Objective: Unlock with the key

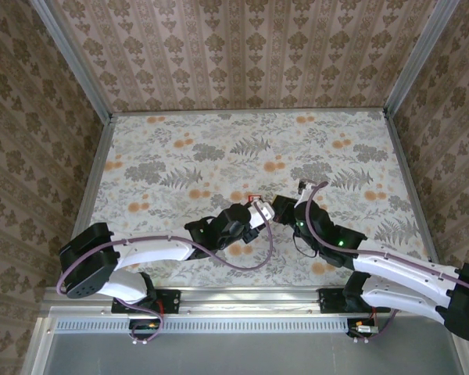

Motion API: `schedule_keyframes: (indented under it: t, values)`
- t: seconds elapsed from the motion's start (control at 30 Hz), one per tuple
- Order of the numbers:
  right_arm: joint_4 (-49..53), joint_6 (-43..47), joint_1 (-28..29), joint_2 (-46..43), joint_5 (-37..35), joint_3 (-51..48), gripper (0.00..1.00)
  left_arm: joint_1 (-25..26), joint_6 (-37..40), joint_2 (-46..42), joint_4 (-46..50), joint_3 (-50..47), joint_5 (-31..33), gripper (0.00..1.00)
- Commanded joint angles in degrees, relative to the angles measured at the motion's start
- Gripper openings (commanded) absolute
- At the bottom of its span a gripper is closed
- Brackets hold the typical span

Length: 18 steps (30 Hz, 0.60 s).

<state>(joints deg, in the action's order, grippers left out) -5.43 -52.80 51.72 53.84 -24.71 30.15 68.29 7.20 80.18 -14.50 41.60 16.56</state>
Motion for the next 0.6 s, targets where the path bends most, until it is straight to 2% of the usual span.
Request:
schedule_keyframes:
  t: [0.0, 0.27, 0.37, 0.57]
  values:
    - [2.9, -4.1, 5.1, 3.5, 10.7, -2.5, 0.00, 1.0, -0.1, -3.3, -32.2, 4.6, -5.5, 0.21]
    - [3.5, -6.7, 6.6, 1.4, 4.2, -4.4, 0.00, -0.7, -4.1, -4.7, -35.0, 2.2, -5.1, 0.21]
    - [6.3, -4.8, 6.6, 1.3, 4.2, -2.3, 0.00, -0.9, -4.1, -4.9, -34.5, 2.1, -6.5, 0.22]
    - [3.7, -5.4, 6.8, 3.8, 7.6, -1.7, 0.00, -0.1, -3.1, -5.0, -36.1, 0.1, -8.3, 0.22]
